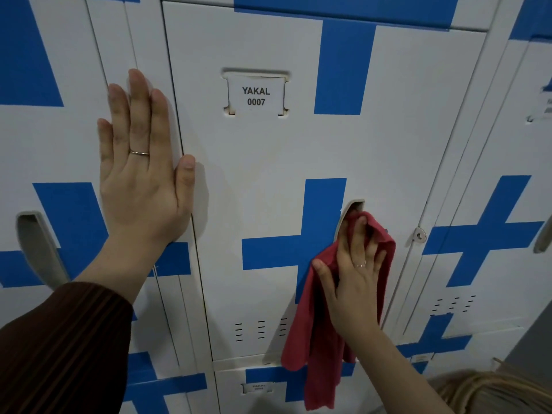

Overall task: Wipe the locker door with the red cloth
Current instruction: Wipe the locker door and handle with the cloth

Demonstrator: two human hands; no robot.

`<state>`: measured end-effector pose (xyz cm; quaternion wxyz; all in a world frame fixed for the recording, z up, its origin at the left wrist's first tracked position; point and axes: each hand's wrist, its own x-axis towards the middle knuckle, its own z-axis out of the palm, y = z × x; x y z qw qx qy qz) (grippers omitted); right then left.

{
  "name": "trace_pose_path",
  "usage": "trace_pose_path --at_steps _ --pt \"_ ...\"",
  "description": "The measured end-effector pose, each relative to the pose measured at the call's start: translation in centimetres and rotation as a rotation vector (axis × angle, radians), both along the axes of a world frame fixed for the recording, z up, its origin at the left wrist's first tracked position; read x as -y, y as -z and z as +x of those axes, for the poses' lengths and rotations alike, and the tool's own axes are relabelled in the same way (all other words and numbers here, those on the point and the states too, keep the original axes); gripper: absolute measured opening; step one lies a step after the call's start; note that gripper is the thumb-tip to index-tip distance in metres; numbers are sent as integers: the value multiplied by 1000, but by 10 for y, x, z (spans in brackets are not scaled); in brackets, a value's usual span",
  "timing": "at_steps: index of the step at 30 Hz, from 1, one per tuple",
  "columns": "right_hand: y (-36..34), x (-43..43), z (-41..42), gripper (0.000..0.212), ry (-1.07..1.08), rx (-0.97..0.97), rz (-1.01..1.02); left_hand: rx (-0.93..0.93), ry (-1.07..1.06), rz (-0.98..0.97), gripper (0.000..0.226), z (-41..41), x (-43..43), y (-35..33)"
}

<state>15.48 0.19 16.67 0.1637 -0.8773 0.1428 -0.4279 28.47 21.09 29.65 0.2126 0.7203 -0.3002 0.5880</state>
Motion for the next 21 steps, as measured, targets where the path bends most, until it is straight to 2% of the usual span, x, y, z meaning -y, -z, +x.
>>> trace_pose_path --at_steps 4,9,13,18,20,21 --pt "17 -1 -2 61 -17 40 76 4 -6 -4 58 0 0 0" --pt "-11 1 6 62 -38 147 89 8 -8 -2 59 0 0 0" --pt "8 0 0 50 -34 215 71 11 -7 -5 58 0 0 0" --pt "27 5 -10 30 101 281 -24 15 10 -4 58 -1 0 0" --pt "20 3 -12 24 101 256 -1 9 16 -9 58 0 1 0" --pt "17 3 -13 22 59 263 91 6 15 -10 58 0 0 0"
